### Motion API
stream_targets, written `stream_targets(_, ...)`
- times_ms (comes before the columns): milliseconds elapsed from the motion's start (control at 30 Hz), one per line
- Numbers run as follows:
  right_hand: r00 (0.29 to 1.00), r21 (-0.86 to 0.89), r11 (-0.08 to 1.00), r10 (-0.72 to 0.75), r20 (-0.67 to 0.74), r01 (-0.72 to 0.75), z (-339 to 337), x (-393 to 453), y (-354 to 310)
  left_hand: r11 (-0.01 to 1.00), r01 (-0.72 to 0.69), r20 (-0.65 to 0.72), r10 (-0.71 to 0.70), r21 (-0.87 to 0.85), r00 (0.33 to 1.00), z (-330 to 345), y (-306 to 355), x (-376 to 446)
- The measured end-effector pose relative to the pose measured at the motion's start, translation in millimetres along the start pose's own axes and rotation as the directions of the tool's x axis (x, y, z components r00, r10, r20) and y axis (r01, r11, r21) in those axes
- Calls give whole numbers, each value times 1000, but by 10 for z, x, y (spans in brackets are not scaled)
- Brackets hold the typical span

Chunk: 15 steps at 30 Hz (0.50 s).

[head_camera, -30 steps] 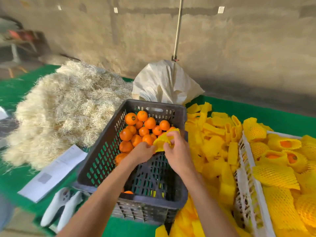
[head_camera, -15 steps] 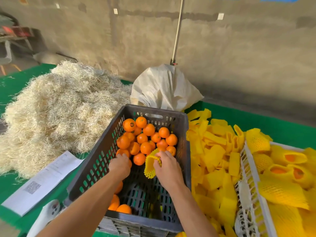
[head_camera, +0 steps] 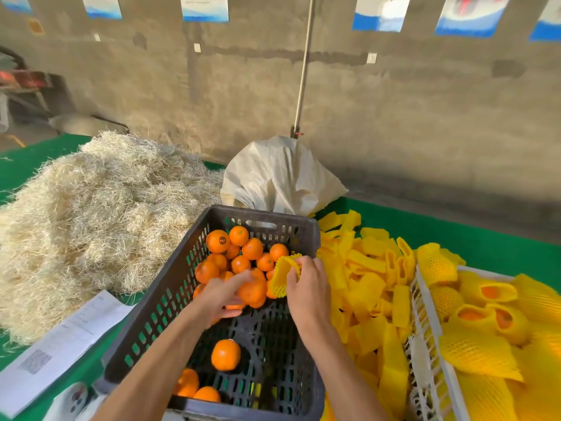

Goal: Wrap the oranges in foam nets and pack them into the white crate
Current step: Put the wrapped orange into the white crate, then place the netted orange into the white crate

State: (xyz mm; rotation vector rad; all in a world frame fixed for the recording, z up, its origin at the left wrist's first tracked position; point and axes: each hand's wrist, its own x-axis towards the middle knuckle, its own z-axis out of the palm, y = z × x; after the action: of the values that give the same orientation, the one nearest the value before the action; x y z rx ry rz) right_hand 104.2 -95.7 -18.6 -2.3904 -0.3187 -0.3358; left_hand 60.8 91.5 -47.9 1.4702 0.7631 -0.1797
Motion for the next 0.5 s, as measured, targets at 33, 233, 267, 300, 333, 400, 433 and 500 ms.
stream_targets(33,1000,-42,999,-14,13,14,1,24,2,989,27,140,-6,-149,990,37,19,-39)
stream_targets(233,992,-102,995,21,127,-8,105,31,54,827,204,592,181,-524,786,251,59,-207)
stream_targets(267,990,-109,994,32,137,-17,106,41,74,813,216,607,199,-541,769,276,56,-215)
stream_targets(300,989,-134,991,39,141,-20,111,55,95,809,217,609,206,-546,766,292,50,-215)
stream_targets(333,988,-159,987,42,148,-18,118,63,111,810,212,599,201,-547,775,300,32,-204)
stream_targets(400,984,-155,988,33,173,-6,137,75,122,826,187,560,178,-532,809,314,2,-160)
stream_targets(433,981,-121,993,33,192,-10,149,83,133,839,168,535,164,-517,829,326,-5,-152)
stream_targets(500,976,-18,999,46,213,-44,155,102,162,866,120,466,141,-486,873,345,-8,-147)
